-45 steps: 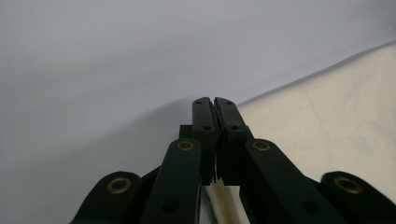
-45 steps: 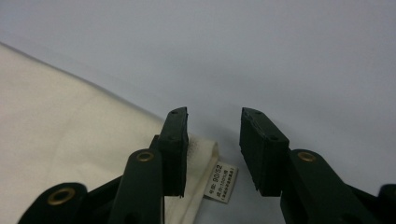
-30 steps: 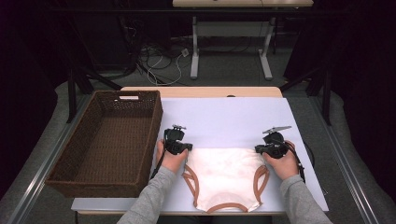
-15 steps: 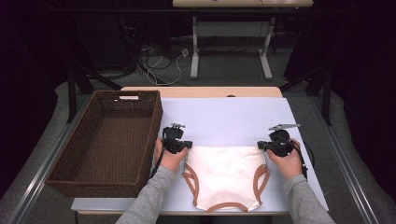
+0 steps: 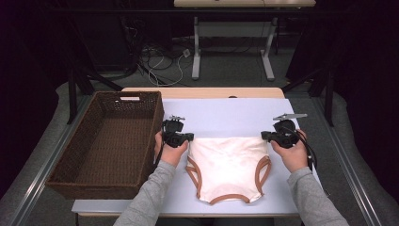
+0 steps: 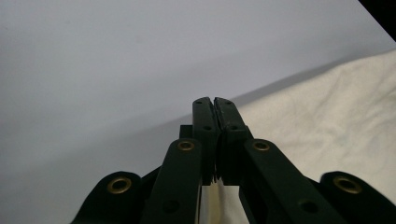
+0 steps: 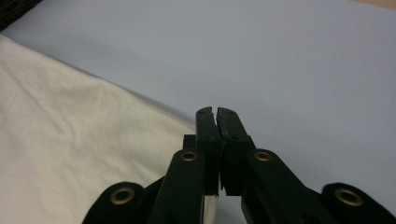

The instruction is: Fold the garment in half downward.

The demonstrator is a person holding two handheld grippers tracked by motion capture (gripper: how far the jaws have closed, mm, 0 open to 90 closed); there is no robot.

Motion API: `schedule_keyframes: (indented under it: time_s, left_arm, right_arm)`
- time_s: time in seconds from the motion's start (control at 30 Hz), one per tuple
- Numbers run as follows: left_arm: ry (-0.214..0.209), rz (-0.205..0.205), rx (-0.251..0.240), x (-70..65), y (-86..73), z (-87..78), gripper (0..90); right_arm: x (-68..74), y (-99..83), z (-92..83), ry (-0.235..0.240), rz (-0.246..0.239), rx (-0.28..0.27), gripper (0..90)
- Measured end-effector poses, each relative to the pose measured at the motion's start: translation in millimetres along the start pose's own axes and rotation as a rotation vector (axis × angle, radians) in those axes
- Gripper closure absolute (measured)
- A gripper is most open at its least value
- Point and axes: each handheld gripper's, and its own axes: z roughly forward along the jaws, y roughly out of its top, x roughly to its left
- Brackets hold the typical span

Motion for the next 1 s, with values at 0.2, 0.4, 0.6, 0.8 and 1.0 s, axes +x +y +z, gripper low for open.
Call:
schedule_keyframes:
  time_s: [0.2,0.4,0.6,0.8,1.0]
  left_arm:
    - [0.019,-0.002,-0.014,2.0,10.9,0.5,87.9]
    - [0.030,-0.027,-0.026,8.7,17.4,4.8,87.9]
    - [0.034,-0.031,-0.042,15.0,19.9,10.9,87.8]
    - [0.025,-0.054,-0.047,21.4,21.2,18.9,87.8]
    - [0.039,-0.064,-0.042,25.1,21.2,26.1,87.8]
  right_arm:
    - [1.2,11.4,5.4,-0.023,-0.001,-0.006,88.0]
    - [-1.0,21.5,8.4,-0.030,0.014,-0.024,88.0]
    - [-6.7,23.2,18.4,-0.034,0.041,-0.044,87.9]
    - [-8.2,22.6,28.3,-0.050,0.049,-0.059,87.9]
    - [-11.7,21.6,38.8,-0.071,0.051,-0.054,87.9]
